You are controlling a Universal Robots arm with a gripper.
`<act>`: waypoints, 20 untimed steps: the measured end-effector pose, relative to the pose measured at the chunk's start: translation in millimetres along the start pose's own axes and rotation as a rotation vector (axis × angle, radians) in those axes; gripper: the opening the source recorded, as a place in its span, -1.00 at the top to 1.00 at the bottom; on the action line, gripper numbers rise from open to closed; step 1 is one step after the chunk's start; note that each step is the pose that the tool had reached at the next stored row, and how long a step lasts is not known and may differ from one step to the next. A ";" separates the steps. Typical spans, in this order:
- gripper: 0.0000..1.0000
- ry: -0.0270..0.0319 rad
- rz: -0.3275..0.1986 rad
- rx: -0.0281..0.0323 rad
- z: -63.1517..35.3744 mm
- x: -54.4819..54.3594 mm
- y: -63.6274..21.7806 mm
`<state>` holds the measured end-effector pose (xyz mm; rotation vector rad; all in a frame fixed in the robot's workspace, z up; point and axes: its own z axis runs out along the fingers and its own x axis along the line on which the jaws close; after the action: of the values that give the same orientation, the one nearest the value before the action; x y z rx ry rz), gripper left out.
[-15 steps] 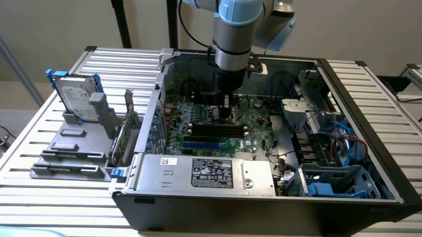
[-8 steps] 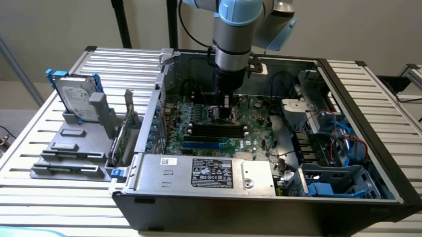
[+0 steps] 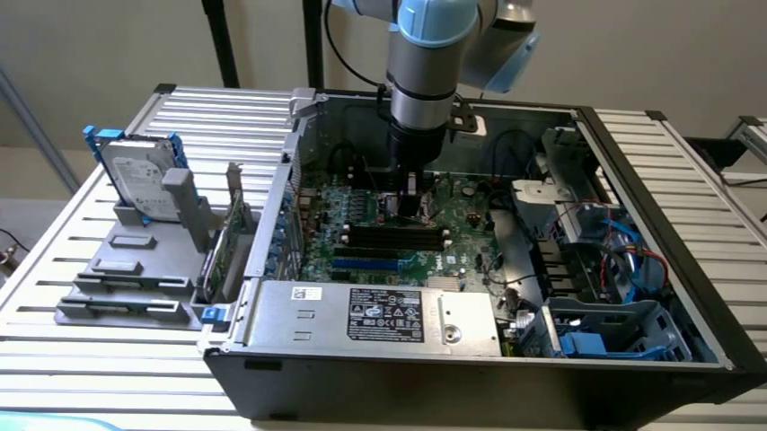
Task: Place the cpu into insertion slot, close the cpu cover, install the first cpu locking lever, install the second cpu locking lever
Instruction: 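Place the cpu into insertion slot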
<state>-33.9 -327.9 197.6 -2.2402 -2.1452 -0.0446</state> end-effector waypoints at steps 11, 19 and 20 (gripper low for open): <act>-0.08 0.0001 0.000 0.0000 -8.7 0.3 -2.3; 0.64 0.0000 0.000 0.0000 -17.5 0.3 -13.4; 0.64 0.0003 0.000 -0.0001 -18.1 0.2 -16.9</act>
<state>-50.7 -327.9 215.9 -2.2400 -2.1452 -0.0450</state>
